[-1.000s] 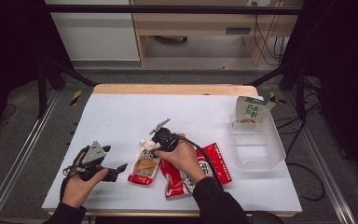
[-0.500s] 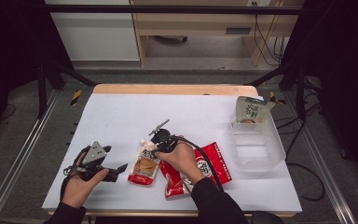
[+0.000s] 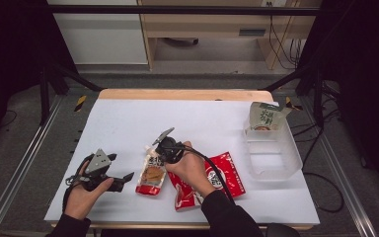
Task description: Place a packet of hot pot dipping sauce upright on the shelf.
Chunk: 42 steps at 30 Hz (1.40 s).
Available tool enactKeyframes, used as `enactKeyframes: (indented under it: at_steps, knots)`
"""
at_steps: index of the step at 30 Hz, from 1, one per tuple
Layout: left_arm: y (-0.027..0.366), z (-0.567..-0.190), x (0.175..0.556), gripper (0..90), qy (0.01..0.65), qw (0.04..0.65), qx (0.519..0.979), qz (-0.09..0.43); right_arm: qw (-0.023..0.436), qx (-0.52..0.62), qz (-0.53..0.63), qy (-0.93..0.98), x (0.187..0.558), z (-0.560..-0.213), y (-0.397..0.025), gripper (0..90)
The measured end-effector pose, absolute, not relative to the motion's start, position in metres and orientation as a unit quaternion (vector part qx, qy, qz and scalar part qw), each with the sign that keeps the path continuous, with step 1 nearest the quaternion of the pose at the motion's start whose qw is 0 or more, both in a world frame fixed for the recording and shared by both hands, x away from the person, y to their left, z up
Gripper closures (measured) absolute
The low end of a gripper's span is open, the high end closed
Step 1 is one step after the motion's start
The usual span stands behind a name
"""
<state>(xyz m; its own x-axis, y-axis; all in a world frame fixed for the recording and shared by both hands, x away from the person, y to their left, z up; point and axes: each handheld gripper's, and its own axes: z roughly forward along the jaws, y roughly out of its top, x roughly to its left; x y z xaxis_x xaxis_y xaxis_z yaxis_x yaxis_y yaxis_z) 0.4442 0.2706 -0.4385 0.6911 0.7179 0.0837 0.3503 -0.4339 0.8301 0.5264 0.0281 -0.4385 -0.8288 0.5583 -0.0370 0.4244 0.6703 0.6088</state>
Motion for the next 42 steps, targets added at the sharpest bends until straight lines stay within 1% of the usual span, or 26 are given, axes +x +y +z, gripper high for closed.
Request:
enactKeyframes:
  at_steps: [10,17,22,24,26,29,30,37,42]
  knots:
    - [0.279,-0.432,0.442,10.6,0.335,0.432,0.805,0.229,0.136,0.229,0.340,0.902,0.512,-0.407,0.034,88.4]
    - [0.284,-0.425,0.441,17.5,0.336,0.447,0.796,0.232,0.147,0.181,0.369,0.900,0.495,-0.378,0.044,88.7]
    - [0.287,-0.416,0.438,21.8,0.330,0.456,0.791,0.239,0.153,0.152,0.372,0.903,0.486,-0.365,0.051,88.7]
    - [0.289,-0.412,0.438,23.1,0.328,0.460,0.790,0.239,0.155,0.142,0.372,0.904,0.483,-0.362,0.053,88.7]
    - [0.291,-0.406,0.438,26.8,0.322,0.462,0.790,0.243,0.157,0.135,0.374,0.904,0.481,-0.358,0.054,88.7]
    - [0.292,-0.399,0.438,29.2,0.316,0.469,0.788,0.241,0.160,0.124,0.375,0.905,0.479,-0.354,0.055,88.7]
    - [0.293,-0.398,0.439,31.2,0.315,0.471,0.788,0.241,0.161,0.121,0.375,0.905,0.479,-0.352,0.056,88.8]
    - [0.284,-0.392,0.447,34.6,0.296,0.455,0.807,0.231,0.163,0.115,0.381,0.903,0.478,-0.350,0.056,88.8]
    - [0.276,-0.390,0.451,36.0,0.279,0.450,0.817,0.228,0.154,0.109,0.386,0.903,0.476,-0.351,0.056,88.9]
